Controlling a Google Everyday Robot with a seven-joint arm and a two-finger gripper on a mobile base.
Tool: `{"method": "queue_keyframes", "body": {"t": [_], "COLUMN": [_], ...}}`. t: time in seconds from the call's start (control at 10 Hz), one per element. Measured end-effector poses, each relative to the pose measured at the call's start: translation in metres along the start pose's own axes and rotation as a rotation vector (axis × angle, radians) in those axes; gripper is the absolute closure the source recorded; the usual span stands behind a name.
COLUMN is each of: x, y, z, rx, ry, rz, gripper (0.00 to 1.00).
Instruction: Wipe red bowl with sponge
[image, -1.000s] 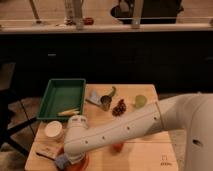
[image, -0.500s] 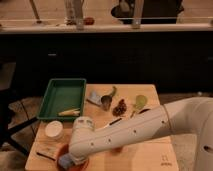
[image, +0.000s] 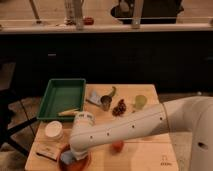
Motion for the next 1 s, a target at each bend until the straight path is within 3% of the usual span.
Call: {"method": "queue_keyframes", "body": {"t": [0.4, 0.6, 1.0], "x": [-0.041, -0.051, -0.032], "y": [-0.012, 0.000, 0.041], "z": [0.016, 0.021, 0.007], "rx": [-0.043, -0.067, -0.078], "ry": [-0.047, -0.050, -0.011], "rz": [-0.072, -0.070, 0.031], "gripper": [0.99, 0.99, 0.99]}}
